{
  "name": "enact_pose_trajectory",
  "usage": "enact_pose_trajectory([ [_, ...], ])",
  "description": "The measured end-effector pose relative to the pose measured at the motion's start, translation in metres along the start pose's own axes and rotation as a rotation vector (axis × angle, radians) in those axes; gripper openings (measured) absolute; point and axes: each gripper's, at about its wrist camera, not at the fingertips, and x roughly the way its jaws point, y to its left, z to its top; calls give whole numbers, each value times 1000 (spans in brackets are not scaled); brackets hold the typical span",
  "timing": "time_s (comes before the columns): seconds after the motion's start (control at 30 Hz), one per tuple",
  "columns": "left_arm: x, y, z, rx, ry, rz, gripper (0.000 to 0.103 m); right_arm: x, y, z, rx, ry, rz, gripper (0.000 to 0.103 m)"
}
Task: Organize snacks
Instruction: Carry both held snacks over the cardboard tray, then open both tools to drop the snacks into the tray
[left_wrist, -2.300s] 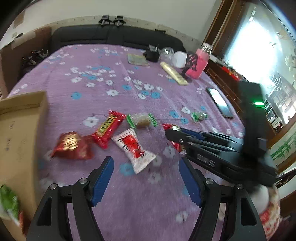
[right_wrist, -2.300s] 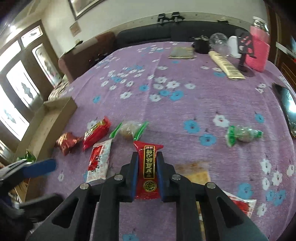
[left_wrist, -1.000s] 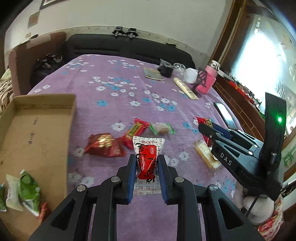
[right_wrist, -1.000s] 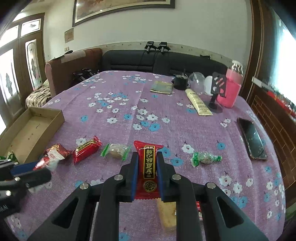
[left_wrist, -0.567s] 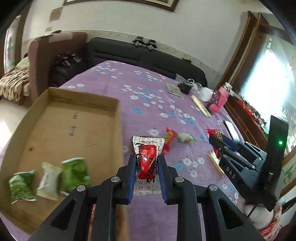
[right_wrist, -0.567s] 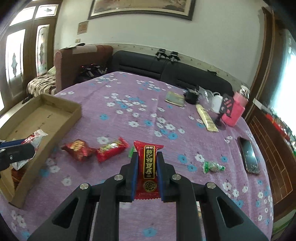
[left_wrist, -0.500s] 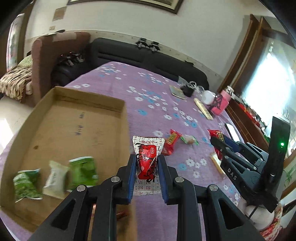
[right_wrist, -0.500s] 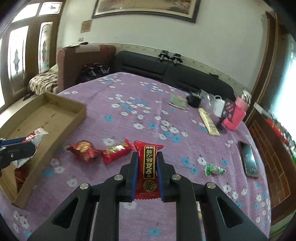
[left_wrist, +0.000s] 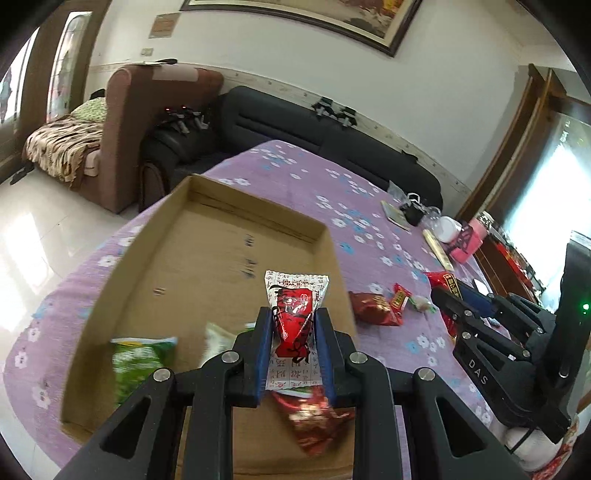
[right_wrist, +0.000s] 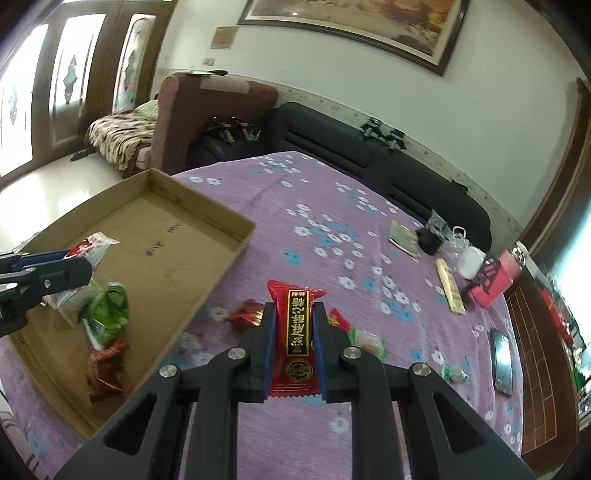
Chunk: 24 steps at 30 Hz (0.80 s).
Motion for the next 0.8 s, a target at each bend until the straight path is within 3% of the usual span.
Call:
enact_pose_trajectory([
  [0.37, 7, 38, 7, -33, -7, 39, 23, 15, 48, 24, -88, 27, 24, 18],
  [0.8, 34, 65, 12, -68, 40, 89, 24, 50, 83, 34, -125, 82, 63, 18],
])
